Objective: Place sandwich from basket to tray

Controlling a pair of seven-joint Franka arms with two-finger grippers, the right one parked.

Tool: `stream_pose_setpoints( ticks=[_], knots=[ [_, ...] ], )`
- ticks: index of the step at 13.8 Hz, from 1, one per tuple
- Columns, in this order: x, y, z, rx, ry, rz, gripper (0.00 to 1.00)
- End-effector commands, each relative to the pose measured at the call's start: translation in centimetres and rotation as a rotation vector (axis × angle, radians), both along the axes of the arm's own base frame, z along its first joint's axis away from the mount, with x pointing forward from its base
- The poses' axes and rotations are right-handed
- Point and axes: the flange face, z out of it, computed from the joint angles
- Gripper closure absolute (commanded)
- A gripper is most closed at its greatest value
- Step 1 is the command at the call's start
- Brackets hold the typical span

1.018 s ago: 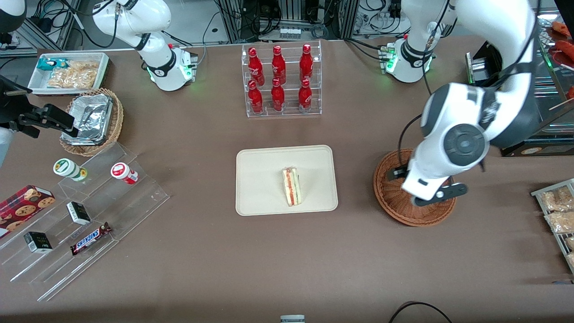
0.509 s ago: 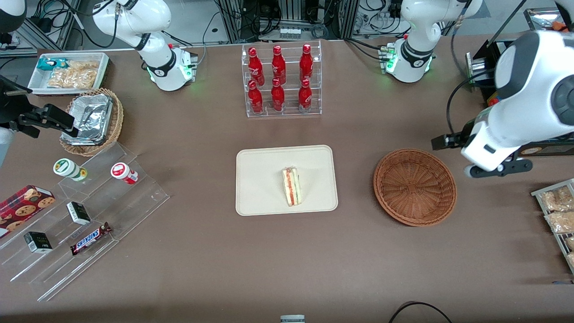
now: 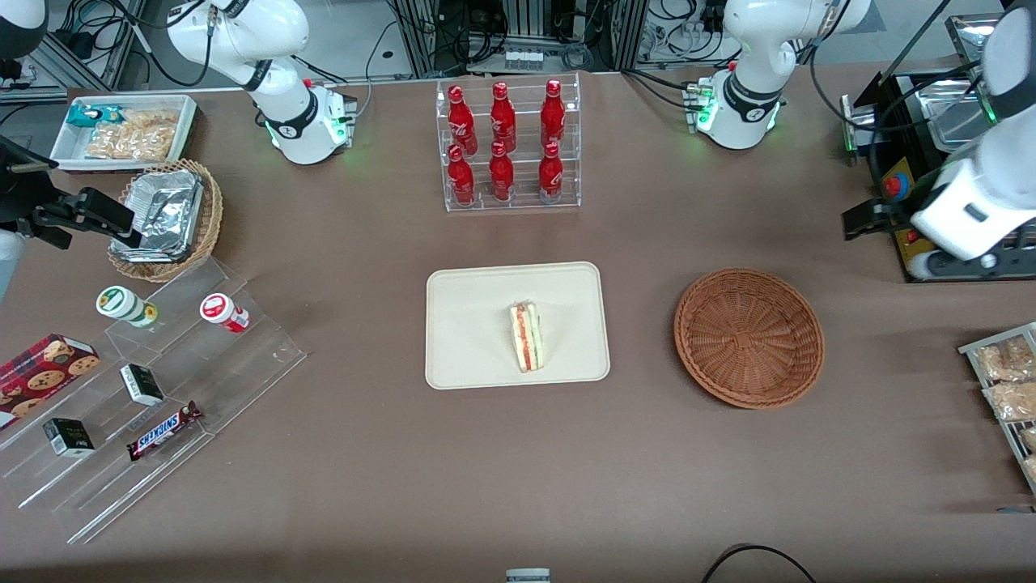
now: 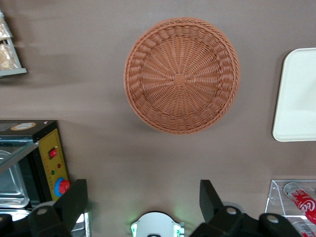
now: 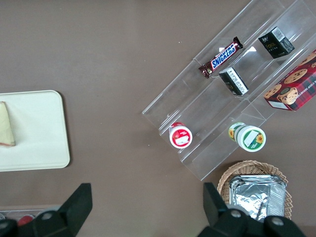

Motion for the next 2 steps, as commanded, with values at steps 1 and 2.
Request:
stream_pose_setpoints(
  ticks=[1,2],
  knots=[
    [-0.85,-0.07,1.12,0.005,-0.031,-0.022,0.00],
    [-0.99,-0.07,1.54,0.004,-0.040,-0.022,0.00]
  ],
)
